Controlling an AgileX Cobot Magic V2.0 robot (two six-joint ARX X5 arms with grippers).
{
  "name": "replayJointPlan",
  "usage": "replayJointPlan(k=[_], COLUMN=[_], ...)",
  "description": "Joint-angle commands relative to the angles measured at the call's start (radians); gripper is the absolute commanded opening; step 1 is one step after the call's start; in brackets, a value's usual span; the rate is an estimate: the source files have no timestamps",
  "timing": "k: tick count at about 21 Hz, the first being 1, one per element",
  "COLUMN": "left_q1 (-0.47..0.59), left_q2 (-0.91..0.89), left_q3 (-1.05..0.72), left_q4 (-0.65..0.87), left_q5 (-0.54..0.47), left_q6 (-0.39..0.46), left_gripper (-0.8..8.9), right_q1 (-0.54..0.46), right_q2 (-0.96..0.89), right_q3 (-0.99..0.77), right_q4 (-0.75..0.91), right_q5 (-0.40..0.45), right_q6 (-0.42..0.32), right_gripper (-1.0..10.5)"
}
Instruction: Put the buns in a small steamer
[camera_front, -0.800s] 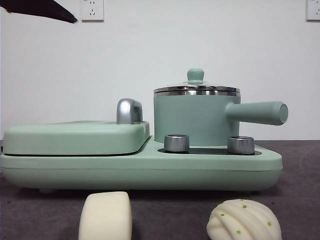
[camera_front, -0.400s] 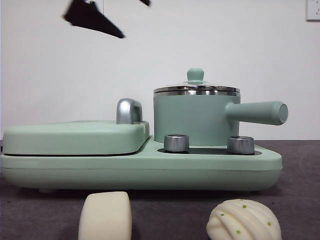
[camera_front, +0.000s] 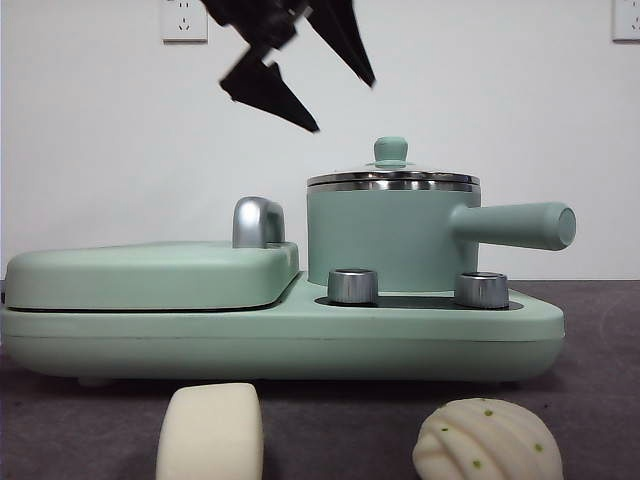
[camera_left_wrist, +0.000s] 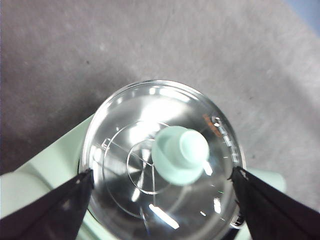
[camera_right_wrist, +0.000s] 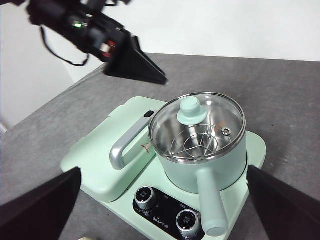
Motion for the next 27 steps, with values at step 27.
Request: replayJointPlan(k=[27], left_q1=[-0.188], left_q2=[0.245], left_q3=[0.279], left_q4=[-0.172], left_q5=[-0.282], left_q6=[0.177], left_gripper=[2.07], right_q1=[0.003], right_q2=[0.005], right_q3=[0.014], right_q4=[0.008], right_q5=[-0.002], right_q6=[0.018], right_gripper=[5.3])
